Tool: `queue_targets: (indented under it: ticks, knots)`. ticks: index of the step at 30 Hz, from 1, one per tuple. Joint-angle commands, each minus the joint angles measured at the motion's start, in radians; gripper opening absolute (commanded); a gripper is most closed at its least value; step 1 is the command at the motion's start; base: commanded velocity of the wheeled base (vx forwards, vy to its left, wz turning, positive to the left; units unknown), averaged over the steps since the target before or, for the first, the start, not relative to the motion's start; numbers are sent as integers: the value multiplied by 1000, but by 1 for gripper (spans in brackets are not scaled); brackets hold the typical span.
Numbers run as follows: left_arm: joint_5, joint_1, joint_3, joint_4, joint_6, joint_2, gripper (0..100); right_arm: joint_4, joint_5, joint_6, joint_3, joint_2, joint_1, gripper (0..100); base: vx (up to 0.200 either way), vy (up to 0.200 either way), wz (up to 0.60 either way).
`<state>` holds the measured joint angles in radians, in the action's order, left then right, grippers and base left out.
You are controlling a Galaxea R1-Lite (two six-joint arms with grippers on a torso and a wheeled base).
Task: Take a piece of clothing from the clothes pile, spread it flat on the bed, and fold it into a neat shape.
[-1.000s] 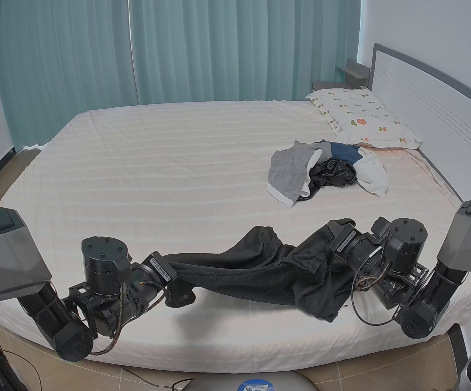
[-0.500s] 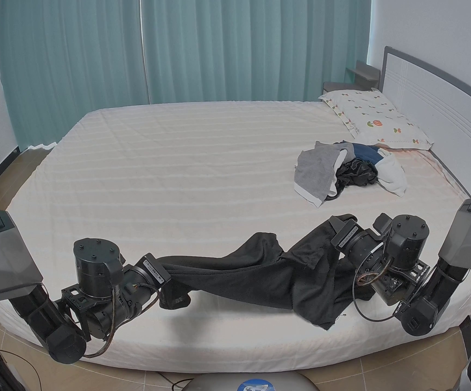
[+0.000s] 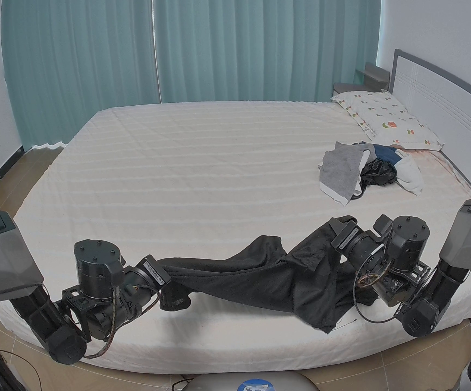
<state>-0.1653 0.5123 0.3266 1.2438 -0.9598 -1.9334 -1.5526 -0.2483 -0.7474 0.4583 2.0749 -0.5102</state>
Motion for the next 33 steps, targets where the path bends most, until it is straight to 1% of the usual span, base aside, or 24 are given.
queue_targets:
  ticks: [1,9,15,20,29,33]
  knots:
    - [0,0,0,0,0,-7,0,-8,3,0,-4,-1,4,0,0,0,0]
    - [10,6,-11,0,-4,-9,0,-8,37,-6,-35,-10,4,0,0,0,0]
    - [10,9,-11,0,-4,-10,0,-8,46,-23,-58,-44,4,0,0,0,0]
    - [10,9,-9,0,-5,-9,0,-8,70,-23,-72,-47,-2,0,-200,0,0]
    - [3,12,-17,0,9,-2,0,-8,70,-13,-90,-82,-5,0,-200,0,0]
    - [1,37,-26,3,9,11,0,-8,67,-7,-93,-102,-13,0,-200,0,0]
